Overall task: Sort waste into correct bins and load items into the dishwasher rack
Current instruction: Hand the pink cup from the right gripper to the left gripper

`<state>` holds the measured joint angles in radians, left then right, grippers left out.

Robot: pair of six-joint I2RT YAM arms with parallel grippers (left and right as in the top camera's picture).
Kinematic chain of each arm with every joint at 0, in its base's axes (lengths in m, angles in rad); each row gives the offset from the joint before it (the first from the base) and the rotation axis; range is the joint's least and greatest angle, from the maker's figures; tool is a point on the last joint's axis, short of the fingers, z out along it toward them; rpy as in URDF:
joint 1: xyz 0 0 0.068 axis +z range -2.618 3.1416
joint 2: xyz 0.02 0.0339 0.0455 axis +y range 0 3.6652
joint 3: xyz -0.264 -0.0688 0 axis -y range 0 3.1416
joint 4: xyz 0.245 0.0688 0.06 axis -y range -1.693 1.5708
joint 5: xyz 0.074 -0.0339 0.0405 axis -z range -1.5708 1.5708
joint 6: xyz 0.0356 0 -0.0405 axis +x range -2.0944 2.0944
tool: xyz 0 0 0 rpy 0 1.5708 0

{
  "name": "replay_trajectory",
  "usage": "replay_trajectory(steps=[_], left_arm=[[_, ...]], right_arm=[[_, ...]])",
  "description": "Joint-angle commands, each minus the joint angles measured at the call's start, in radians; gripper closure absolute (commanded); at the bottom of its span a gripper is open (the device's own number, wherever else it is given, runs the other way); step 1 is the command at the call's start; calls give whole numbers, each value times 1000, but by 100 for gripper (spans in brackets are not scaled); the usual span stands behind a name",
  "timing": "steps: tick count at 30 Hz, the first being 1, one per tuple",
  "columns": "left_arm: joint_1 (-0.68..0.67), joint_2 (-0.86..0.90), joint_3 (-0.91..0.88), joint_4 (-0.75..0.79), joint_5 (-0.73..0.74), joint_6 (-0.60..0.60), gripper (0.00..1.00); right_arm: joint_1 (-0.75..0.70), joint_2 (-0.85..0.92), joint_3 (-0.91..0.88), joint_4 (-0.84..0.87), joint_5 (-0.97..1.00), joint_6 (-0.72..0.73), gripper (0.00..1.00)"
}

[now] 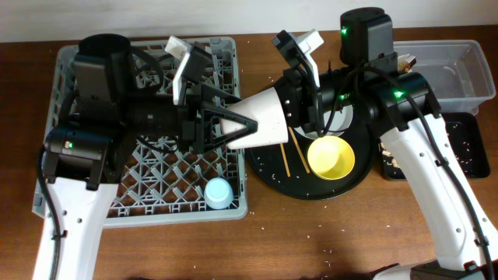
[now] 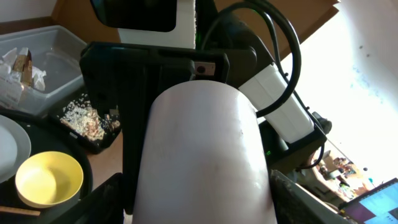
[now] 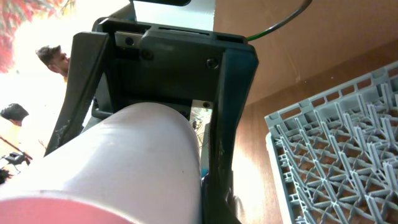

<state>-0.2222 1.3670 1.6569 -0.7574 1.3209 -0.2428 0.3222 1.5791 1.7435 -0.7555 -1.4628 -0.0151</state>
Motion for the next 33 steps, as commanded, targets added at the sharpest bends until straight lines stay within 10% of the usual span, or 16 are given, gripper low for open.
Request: replay_trajectory(steps=[1, 8, 17, 21, 33], left_arm=[[-6, 0, 5, 8, 53, -39, 37], [-6, 0, 5, 8, 72, -111, 4], [-6, 0, 5, 8, 76, -190, 34], [-6, 0, 5, 8, 79, -215, 4], [-6, 0, 5, 8, 132, -237, 20]], right_arm=[[11, -11, 1, 11, -44, -10, 96], [11, -11, 1, 31, -45, -9, 96], [11, -11, 1, 40, -45, -10, 96], [11, -11, 1, 56, -45, -8, 96], [11, -11, 1, 92, -40, -2, 96]])
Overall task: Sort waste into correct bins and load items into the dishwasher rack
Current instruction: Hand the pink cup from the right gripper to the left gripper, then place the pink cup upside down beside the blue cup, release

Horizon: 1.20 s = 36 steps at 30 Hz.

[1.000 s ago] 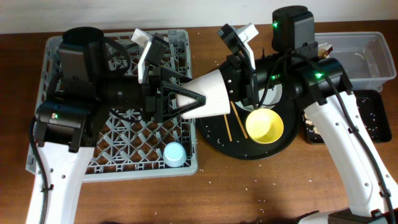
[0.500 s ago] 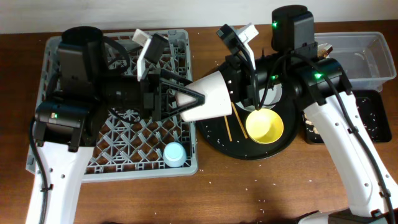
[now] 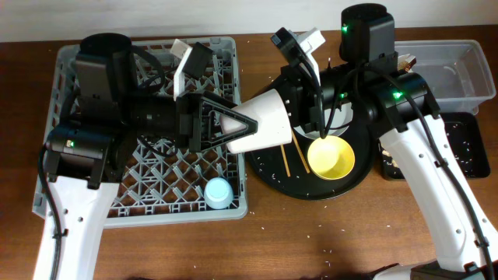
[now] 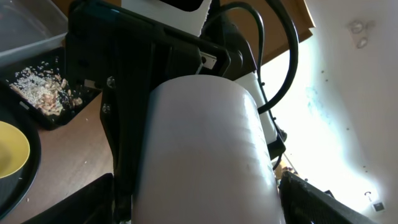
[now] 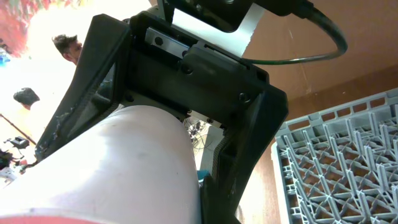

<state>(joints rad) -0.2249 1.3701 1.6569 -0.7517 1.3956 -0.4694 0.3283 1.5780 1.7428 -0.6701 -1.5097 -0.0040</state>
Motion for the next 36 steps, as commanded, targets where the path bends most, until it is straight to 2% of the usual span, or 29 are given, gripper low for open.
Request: replay_trajectory(steps=[1, 4, 12, 13, 14, 15, 16, 17, 18, 19, 20, 27, 30, 31, 36], left_arm=[[-3, -3, 5, 2, 58, -15, 20], [-3, -3, 5, 3, 63, -16, 1], [-3, -3, 5, 4, -31, 4, 1], [-3, -3, 5, 3, -31, 13, 2], [-3, -3, 5, 3, -31, 15, 9], [-3, -3, 5, 4, -32, 15, 11], [-3, -3, 5, 4, -36, 15, 21], [-3, -3, 5, 3, -50, 15, 28], [-3, -3, 5, 3, -61, 15, 29], [-3, -3, 5, 3, -71, 15, 27], [-3, -3, 5, 4, -84, 15, 2], [-3, -4, 5, 40, -79, 14, 1], [-3, -4, 5, 40, -76, 14, 11], [-3, -4, 5, 40, -76, 14, 21], [-1, -4, 5, 40, -88, 15, 41]], right_arm=[[5, -10, 2, 10, 13, -13, 96], [5, -10, 2, 66, 55, 67, 96], [6, -10, 2, 94, 155, 227, 96], [6, -10, 2, 91, 157, 227, 96], [6, -10, 2, 90, 157, 227, 96], [6, -10, 2, 87, 157, 227, 96], [6, -10, 2, 83, 157, 227, 96], [6, -10, 2, 79, 155, 227, 96], [6, -10, 2, 73, 152, 227, 96], [6, -10, 1, 66, 153, 226, 96], [5, -10, 2, 56, 149, 226, 96], [5, -10, 2, 58, 109, 225, 96], [5, -10, 2, 58, 108, 225, 96], [5, -10, 2, 58, 108, 225, 96], [5, -10, 2, 57, 108, 226, 94]])
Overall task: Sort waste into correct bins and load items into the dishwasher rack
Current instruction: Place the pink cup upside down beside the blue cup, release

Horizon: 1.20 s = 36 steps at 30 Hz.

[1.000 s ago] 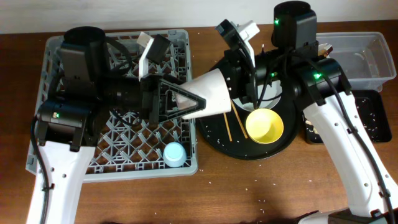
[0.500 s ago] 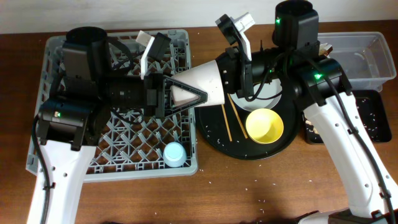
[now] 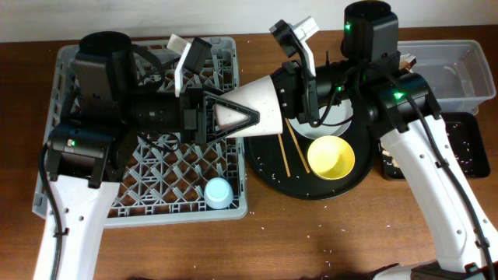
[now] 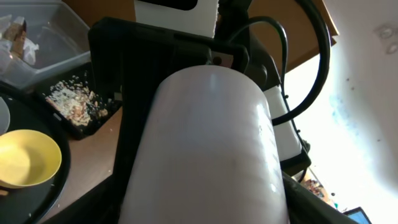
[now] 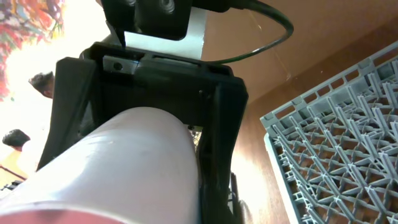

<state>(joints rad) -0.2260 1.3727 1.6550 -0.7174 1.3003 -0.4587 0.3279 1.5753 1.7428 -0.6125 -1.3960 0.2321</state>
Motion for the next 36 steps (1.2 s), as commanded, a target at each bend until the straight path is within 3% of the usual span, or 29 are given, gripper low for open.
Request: replay_trajectory(steps=[1, 2, 4, 7, 10, 14, 19, 23, 28, 36], left_arm=[[0, -6, 6, 6, -1, 5, 41], [0, -6, 6, 6, -11, 12, 41], [5, -6, 6, -2, -55, 47, 41], [27, -11, 6, -146, -349, 107, 41], [31, -12, 6, -339, -715, 117, 41], [31, -12, 6, -283, -714, 116, 44], [23, -19, 6, -502, -935, 102, 48], [-68, -8, -2, -712, -1217, -3, 49], [-180, 26, -145, -826, -1444, -196, 49], [-106, 29, -464, -607, -1420, -211, 48]], right_arm=[[6, -8, 2, 0, -6, -10, 82], [5, -8, 2, 0, -6, -10, 57], [-10, -11, 2, -1, 34, 13, 21], [-86, -49, 2, -18, 244, 68, 2], [-148, -93, 2, -120, 409, 67, 1], [-125, -97, 2, -226, 389, 26, 1], [-81, -95, 2, -514, 756, 25, 1], [0, -76, -1, -663, 1083, 96, 2], [51, -27, -2, -679, 1105, 99, 2], [51, -24, -3, -684, 1105, 99, 2]])
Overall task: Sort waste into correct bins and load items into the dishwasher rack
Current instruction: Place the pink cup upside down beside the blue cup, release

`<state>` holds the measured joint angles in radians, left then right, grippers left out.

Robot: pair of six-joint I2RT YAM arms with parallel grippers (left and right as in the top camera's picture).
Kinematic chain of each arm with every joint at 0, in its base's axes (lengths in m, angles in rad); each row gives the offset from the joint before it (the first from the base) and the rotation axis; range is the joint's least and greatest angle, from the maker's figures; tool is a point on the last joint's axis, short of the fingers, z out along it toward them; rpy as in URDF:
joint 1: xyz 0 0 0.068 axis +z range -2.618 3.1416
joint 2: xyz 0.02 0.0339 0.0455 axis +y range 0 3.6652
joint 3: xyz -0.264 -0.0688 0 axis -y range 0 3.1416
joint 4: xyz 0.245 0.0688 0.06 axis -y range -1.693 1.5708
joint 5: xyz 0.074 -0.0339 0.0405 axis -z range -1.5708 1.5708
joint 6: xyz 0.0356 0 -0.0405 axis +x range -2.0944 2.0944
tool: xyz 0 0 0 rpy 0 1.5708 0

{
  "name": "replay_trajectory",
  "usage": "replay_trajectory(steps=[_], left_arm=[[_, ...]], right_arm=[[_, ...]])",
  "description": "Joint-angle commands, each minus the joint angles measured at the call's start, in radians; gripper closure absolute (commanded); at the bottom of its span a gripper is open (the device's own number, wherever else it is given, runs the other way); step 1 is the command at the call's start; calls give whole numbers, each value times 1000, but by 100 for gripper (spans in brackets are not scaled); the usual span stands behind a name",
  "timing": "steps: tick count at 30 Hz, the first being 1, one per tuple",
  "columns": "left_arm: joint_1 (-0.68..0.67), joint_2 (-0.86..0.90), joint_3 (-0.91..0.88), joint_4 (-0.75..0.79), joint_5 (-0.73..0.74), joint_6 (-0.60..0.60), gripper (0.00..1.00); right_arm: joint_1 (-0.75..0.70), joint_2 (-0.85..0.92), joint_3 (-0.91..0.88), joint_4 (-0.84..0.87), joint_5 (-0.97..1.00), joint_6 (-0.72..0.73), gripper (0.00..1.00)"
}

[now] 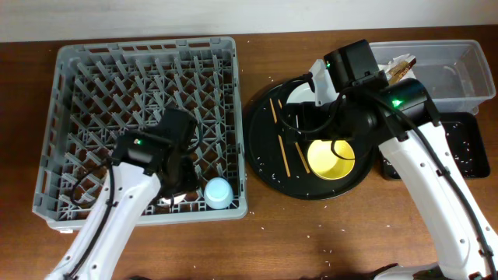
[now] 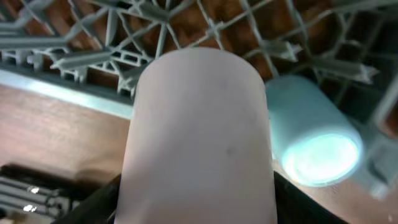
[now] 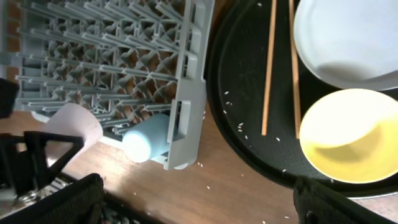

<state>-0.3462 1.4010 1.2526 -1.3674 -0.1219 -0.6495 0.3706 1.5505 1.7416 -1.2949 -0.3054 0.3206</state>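
A white cup (image 2: pixel 199 137) fills the left wrist view, with my left gripper (image 2: pixel 199 208) shut on it low over the front of the grey dishwasher rack (image 1: pixel 93 70). Right beside it a light blue cup (image 1: pixel 218 192) stands upside down in the rack's front right corner. The right wrist view shows the white cup (image 3: pixel 74 124) left of the blue cup (image 3: pixel 148 138). My right gripper (image 1: pixel 299 131) hangs open and holds nothing above the black tray (image 1: pixel 264 167). On the tray lie a yellow bowl (image 1: pixel 331 155), a white plate (image 3: pixel 348 37) and two chopsticks (image 1: pixel 278 132).
A clear plastic bin (image 1: pixel 459 70) with wrappers stands at the back right. A black bin (image 1: pixel 467 148) with food scraps stands in front of it. Rice grains are scattered on the tray and the brown table (image 1: pixel 327 241).
The white cup was held in the air between both grippers, over the gap between rack and tray. Now only my left gripper holds it, low at the rack's front. My right gripper has let go.
At all three earlier moments both grippers were around the white cup, raised between the rack and the tray, shifting only slightly. Now the cup is in my left gripper alone, down by the blue cup, and my right gripper is open over the tray.
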Motion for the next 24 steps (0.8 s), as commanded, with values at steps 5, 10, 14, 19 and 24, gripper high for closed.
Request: replay_trajectory(steps=[5, 10, 14, 19, 24], left_arm=[[16, 8, -195, 200, 22, -21, 29], [16, 9, -185, 207, 34, -20, 1], [16, 9, 78, 132, 93, 115, 1], [16, 9, 555, 98, -16, 281, 1], [16, 7, 599, 62, -111, 281, 1]], right_arm=[[9, 1, -2, -3, 14, 10, 2], [9, 1, -2, -4, 14, 10, 1], [9, 1, -2, 9, 15, 10, 2], [9, 23, -4, 41, 207, 6, 22], [8, 156, -5, -44, 270, 3, 34]])
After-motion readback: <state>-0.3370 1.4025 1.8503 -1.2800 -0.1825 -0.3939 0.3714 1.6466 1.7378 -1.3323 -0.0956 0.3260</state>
